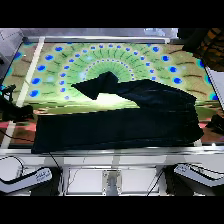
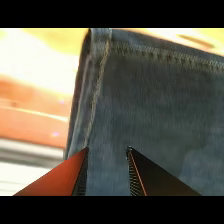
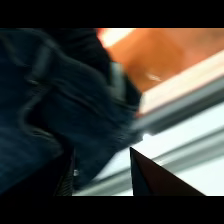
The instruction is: Fold the clothes and pants, and hang the long-sleeved shirts on hangers.
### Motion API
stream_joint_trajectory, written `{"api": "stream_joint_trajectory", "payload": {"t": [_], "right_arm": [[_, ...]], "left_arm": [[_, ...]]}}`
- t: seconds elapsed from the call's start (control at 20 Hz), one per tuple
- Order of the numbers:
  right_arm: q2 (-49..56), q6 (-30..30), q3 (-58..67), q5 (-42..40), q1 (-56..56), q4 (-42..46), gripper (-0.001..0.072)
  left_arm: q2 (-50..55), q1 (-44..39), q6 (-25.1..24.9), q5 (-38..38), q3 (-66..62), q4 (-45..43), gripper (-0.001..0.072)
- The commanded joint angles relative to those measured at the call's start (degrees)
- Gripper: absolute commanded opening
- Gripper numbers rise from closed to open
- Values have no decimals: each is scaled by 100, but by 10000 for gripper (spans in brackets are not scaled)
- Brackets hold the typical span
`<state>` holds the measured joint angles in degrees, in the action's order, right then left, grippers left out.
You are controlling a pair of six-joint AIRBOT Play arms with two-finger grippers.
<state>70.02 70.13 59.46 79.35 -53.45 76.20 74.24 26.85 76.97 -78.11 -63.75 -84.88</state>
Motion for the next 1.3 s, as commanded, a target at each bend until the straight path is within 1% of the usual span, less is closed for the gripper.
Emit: {"api": "stream_joint_trajectory", "payload": {"t": [0.0,0.05,0.1,0.2,0.25,0.3,0.35,0.4,0.45,0.5,0.55,0.65,0.7,1.05,1.1,1.15,1.25], "right_arm": [[-2,-55,33,251,28,-1161,148],[-2,-109,33,295,98,-1537,31],[-2,-201,31,293,236,-1867,20],[0,-229,31,98,767,-2205,20],[2,-227,31,-26,1095,-2203,20],[2,-227,33,-160,1464,-2177,20],[2,-227,33,-317,1790,-2170,21],[2,-227,33,-527,2105,-2155,41],[2,-227,33,-743,2350,-2105,98],[2,-219,33,-962,2557,-2009,185],[2,-181,33,-1139,2688,-1902,212],[4,-166,33,-1211,2765,-1759,212],[2,-164,33,-1187,2763,-1731,212],[4,-166,33,-1152,2758,-1609,212],[2,-166,33,-1152,2758,-1604,212],[2,-166,33,-1154,2758,-1606,211],[2,-166,33,-1152,2758,-1606,212]], "left_arm": [[415,-37,-361,518,-28,723,300],[522,-122,-758,745,-28,1327,300],[608,-278,-935,1069,-31,1781,300],[787,-881,-1237,1862,-35,2240,305],[907,-1307,-1502,2153,-70,2347,381],[1049,-1786,-1674,2371,-146,2343,437],[1191,-2229,-1873,2570,-249,2341,437],[1333,-2706,-2096,2815,-387,2295,491],[1440,-3136,-2105,3101,-535,2037,510],[1528,-3565,-2079,3425,-686,1582,510],[1596,-3904,-2076,3713,-800,1193,509],[1727,-4398,-1803,4153,-992,682,508],[1812,-4518,-1777,4216,-1080,697,507],[2509,-4887,-1447,4210,-1504,855,505],[2555,-4892,-1392,4210,-1508,828,473],[2590,-4892,-1368,4197,-1508,815,467],[2616,-4874,-1091,4105,-1508,636,466]]}}
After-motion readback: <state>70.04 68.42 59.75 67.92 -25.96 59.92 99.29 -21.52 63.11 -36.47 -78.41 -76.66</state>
